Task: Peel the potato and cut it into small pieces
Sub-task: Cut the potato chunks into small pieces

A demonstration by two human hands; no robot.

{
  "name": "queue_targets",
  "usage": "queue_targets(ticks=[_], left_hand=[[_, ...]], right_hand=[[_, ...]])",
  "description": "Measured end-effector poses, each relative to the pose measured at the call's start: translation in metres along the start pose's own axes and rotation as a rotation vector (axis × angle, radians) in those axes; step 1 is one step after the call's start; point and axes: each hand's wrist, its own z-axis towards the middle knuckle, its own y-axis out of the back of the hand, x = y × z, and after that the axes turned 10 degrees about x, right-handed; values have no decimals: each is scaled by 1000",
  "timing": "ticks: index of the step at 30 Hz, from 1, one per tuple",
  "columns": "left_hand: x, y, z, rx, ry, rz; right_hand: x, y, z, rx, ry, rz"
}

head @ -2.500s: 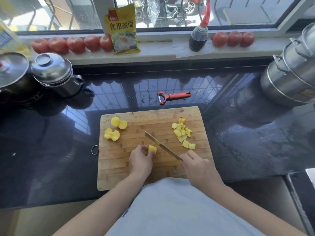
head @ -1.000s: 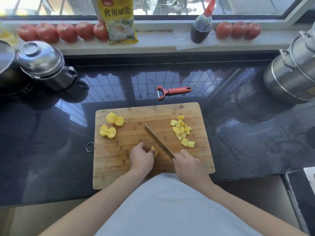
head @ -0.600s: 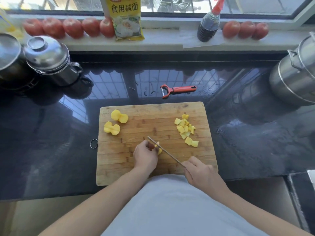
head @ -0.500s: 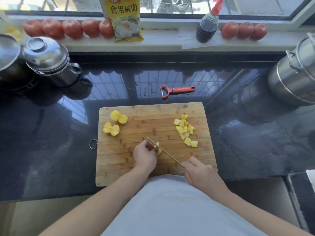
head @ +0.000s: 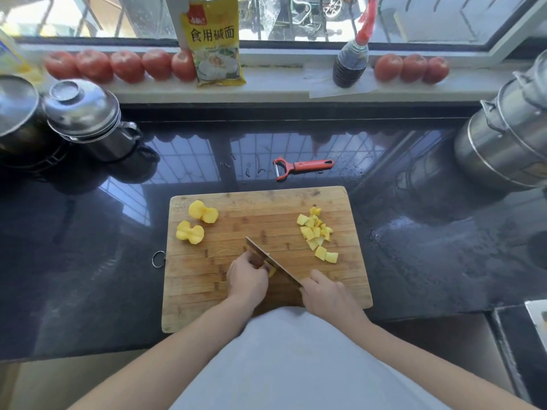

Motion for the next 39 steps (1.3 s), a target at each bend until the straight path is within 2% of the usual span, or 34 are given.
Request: queue_targets(ticks=[4, 7, 10, 15, 28, 31, 34, 39], left_hand=[[3, -1, 0, -12, -40, 60], [7, -1, -2, 18, -70, 78], [7, -1, -3, 2, -68, 78], [9, -3, 2, -20, -48, 53], [4, 0, -2, -21, -65, 95], [1, 1, -4, -22, -62, 111], [-3, 2, -7, -11, -50, 99], [-7, 5, -11, -1, -67, 110]], right_hand=[[12, 12, 7, 33, -40, 24], [-4, 17, -5, -70, -118, 109], [-18, 15, -16, -152, -55, 160], [-14, 12, -28, -115, 102, 104], [-19, 12, -32, -59, 89, 60], [-25, 7, -35, -3, 53, 49], [-23, -3, -21, 45, -11, 55], [0, -1, 17, -1, 10, 79]])
